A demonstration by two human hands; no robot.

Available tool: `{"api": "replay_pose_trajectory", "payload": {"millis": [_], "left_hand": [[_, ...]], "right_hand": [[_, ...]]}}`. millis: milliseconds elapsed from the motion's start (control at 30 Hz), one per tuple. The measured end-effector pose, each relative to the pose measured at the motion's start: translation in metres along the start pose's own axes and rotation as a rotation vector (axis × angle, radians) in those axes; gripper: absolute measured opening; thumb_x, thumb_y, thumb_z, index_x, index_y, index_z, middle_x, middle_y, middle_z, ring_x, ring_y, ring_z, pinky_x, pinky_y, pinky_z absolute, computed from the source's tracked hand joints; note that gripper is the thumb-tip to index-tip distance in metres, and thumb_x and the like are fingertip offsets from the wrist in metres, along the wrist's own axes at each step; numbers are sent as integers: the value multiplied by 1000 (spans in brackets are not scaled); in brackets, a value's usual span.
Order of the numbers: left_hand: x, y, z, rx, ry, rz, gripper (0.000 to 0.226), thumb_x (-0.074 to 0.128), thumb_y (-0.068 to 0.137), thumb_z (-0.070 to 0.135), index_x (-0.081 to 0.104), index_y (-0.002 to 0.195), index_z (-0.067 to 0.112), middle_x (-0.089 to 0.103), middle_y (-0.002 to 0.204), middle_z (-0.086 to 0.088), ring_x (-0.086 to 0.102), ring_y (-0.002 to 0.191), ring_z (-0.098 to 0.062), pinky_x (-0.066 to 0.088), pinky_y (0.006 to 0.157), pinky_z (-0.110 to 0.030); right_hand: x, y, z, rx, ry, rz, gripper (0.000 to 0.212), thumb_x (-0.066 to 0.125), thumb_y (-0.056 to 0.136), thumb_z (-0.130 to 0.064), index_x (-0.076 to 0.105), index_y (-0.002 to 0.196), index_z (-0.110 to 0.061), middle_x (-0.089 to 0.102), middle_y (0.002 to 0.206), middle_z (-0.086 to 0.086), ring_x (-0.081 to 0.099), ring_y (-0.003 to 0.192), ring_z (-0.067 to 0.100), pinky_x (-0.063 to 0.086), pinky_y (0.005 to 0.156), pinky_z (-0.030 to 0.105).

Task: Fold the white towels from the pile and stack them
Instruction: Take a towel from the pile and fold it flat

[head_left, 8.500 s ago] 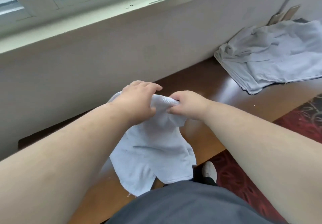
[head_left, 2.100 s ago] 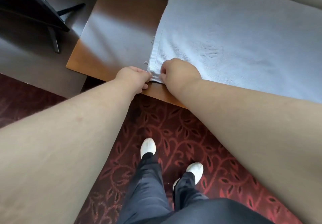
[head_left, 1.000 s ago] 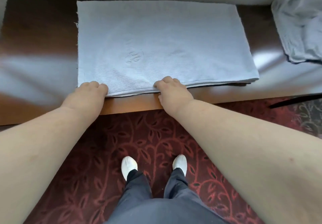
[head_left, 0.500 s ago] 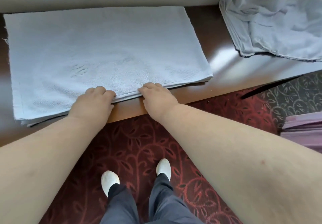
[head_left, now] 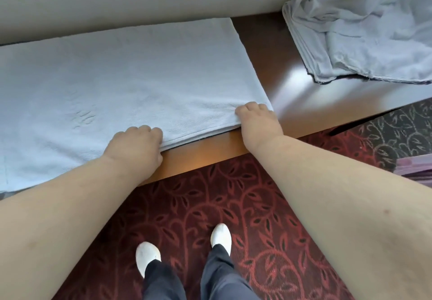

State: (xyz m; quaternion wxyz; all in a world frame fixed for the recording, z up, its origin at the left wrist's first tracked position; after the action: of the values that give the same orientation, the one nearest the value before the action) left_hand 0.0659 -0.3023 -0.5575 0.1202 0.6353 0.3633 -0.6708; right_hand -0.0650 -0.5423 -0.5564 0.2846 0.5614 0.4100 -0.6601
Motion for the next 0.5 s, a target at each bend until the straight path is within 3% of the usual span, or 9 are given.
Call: {"api": "replay_pose_trajectory", "payload": {"millis": [133,267,400,500], "left_hand": [[-12,27,50,113,-170,30,29,49,95,32,47,123,26,50,116,0,47,107,-25,47,82,-38],[-6,41,55,70,-162,-14,16,46,99,28,48,113,23,50,108,-2,47,100,-25,47,83,-40],[-3,43,55,56,-129,-58,13,45,96,18,46,108,22,47,99,0,48,92,-24,45,76,-36],[-11,50,60,17,-158,-142,16,51,94,37,48,103,25,52,98,3,52,91,-22,44,73,-35]], "right_hand": [[5,3,19,-35,-25,64,40,53,84,-5,51,121,-22,52,115,4,48,106,28,36,82,35],[8,6,54,-28,59,38,13,54,97,-23,57,109,-21,58,108,3,49,105,29,40,81,38],[7,13,65,-102,132,-65,17,56,96,-41,59,99,-25,59,101,-3,50,102,23,44,87,41],[3,19,67,-38,253,-63,33,47,94,-58,62,96,-28,56,100,-6,47,101,19,42,88,37]]}}
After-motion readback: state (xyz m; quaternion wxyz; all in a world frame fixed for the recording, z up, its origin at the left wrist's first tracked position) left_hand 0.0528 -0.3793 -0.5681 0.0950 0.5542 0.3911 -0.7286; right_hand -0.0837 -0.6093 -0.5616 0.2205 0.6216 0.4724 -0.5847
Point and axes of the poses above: each hand's wrist, its own y-axis towards the middle knuckle, its own x-axis out of the palm, z = x × y, the point moved 4 cm from there along y, towards the middle knuckle
